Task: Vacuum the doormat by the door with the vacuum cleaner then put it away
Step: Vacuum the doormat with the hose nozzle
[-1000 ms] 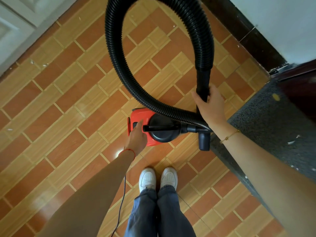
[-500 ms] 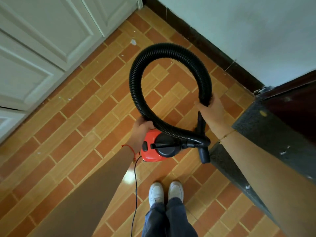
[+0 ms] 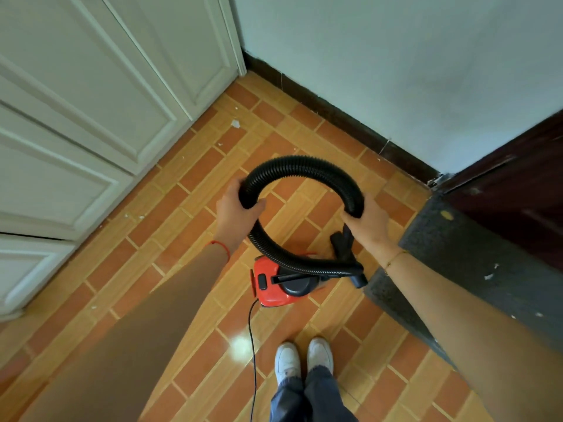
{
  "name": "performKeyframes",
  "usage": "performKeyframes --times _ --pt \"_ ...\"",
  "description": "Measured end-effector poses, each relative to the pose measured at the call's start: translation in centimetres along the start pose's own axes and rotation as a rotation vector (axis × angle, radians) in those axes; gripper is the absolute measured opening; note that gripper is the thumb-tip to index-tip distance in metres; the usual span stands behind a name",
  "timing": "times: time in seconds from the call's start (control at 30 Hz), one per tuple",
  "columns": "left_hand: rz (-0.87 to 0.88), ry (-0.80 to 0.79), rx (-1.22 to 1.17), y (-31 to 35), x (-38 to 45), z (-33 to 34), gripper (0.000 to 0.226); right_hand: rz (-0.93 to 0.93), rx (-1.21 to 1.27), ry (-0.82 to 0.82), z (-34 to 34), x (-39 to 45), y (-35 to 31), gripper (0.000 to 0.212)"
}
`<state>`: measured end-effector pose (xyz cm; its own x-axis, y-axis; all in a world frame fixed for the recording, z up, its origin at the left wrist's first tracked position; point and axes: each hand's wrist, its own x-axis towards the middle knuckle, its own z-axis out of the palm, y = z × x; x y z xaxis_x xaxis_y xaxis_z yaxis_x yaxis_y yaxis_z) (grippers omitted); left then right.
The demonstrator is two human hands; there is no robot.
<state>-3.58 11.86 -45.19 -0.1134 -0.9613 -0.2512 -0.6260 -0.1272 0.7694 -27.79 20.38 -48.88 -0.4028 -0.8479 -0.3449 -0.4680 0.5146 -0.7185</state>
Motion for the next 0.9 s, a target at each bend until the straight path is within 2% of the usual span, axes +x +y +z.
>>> performKeyframes --times 0.1,0.2,0.3,0.4,0.63,0.8,0.9 --pt "0.227 -0.071 0.248 2.2 -0.3 -1.3 0.036 -0.046 -0.069 -0.092 -0.1 -1.6 0.3 0.035" --pt "0.386 -0.210 0.488 4.0 -0.9 -2.0 0.028 -0.073 -0.146 -0.135 0.0 -3.3 0.4 0.033" --pt "0.499 -0.408 0.727 5.9 -2.0 -1.8 0.025 -0.068 -0.199 -0.162 0.4 -4.9 0.4 0.032" --pt "0.583 -0.537 0.957 7.9 -3.2 -0.6 0.025 -0.062 -0.224 -0.192 1.1 -6.3 0.8 0.033" --pt "0.568 -0.791 1.216 8.4 -6.2 4.4 0.031 -0.139 -0.299 -0.266 2.7 -8.2 3.2 0.027" --pt "0.516 -0.833 1.271 6.6 -7.6 7.4 0.026 -0.166 -0.333 -0.291 4.1 -8.8 6.0 0.034" --pt "0.489 -0.860 1.268 5.0 -8.4 8.2 0.023 -0.163 -0.340 -0.331 4.9 -9.0 7.1 0.027"
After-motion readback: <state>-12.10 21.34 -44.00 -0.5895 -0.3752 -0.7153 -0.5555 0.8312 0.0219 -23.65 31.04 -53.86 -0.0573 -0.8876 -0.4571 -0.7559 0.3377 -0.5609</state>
